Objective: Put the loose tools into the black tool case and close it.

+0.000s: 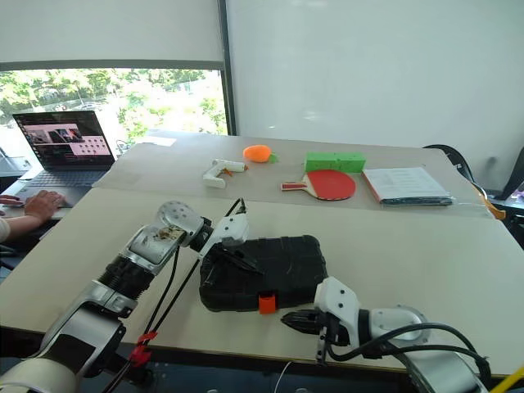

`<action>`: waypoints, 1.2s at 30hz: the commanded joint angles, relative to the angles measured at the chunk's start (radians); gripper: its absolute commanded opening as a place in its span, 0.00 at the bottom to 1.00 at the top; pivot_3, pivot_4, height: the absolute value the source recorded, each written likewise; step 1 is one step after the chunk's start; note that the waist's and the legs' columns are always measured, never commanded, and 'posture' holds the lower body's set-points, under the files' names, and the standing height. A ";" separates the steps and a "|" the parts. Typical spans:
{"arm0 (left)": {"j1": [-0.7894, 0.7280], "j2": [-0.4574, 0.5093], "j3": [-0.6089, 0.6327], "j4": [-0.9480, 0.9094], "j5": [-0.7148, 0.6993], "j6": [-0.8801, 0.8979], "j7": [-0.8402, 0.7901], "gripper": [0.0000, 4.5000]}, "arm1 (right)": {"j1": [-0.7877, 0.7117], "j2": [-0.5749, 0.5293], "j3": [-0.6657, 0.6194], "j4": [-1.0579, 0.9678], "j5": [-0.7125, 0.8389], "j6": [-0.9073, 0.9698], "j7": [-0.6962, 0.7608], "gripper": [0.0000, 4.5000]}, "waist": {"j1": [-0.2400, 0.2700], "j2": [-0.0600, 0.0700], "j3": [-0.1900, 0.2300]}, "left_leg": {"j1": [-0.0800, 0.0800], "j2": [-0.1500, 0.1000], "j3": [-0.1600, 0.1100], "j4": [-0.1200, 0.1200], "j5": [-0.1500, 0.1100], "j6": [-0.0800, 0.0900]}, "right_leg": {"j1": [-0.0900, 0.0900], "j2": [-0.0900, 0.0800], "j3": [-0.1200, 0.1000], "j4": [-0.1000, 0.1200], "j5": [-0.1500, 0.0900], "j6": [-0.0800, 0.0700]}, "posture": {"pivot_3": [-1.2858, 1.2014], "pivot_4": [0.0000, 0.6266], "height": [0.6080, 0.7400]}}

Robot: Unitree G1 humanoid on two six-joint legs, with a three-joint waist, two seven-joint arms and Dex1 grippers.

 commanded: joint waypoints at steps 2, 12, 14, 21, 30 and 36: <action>0.027 -0.007 -0.068 0.067 0.074 -0.027 0.009 0.01 | -0.056 0.034 0.052 0.013 -0.040 0.023 -0.037 0.00 | 0.002 -0.001 -0.002 | 0.000 0.000 0.000 0.000 0.000 0.000 | 0.000 0.000 0.000 0.000 0.000 0.000 | 0.52 0.24 0.97; 0.019 -0.032 -0.052 0.081 0.064 -0.027 0.030 0.01 | -0.099 0.107 0.135 0.088 -0.178 0.027 -0.134 0.00 | 0.002 -0.006 -0.011 | 0.001 0.000 0.000 0.000 0.000 0.000 | 0.001 0.000 0.000 0.000 0.000 0.000 | 0.52 0.24 0.97; 0.021 -0.034 -0.052 0.079 0.063 -0.024 0.035 0.01 | -0.102 0.108 0.155 0.107 -0.223 -0.005 -0.142 0.00 | 0.001 -0.006 -0.012 | 0.002 0.000 0.000 0.001 0.000 0.000 | 0.002 0.000 0.000 0.000 -0.001 0.002 | 0.52 0.24 0.97; 0.016 -0.048 -0.052 0.102 0.068 -0.031 0.043 0.01 | -0.108 0.147 0.158 0.160 -0.301 -0.066 -0.192 0.00 | -0.003 -0.006 -0.012 | 0.012 0.001 0.000 0.000 0.000 0.000 | 0.010 0.000 0.000 0.000 -0.005 0.005 | 0.52 0.24 0.97; 0.012 -0.053 -0.048 0.125 0.070 -0.034 0.041 0.01 | -0.089 0.164 0.167 0.230 -0.406 -0.169 -0.239 0.00 | -0.001 -0.006 -0.012 | 0.015 0.001 0.000 -0.001 0.000 0.000 | 0.013 0.000 0.000 0.000 -0.008 0.001 | 0.52 0.24 0.97; 0.001 -0.061 -0.049 0.165 0.084 -0.050 0.048 0.01 | -0.085 0.187 0.154 0.263 -0.455 -0.222 -0.270 0.00 | -0.001 -0.006 -0.012 | 0.015 0.001 0.000 -0.001 0.000 0.000 | 0.013 0.000 0.000 -0.001 -0.009 0.000 | 0.52 0.24 0.97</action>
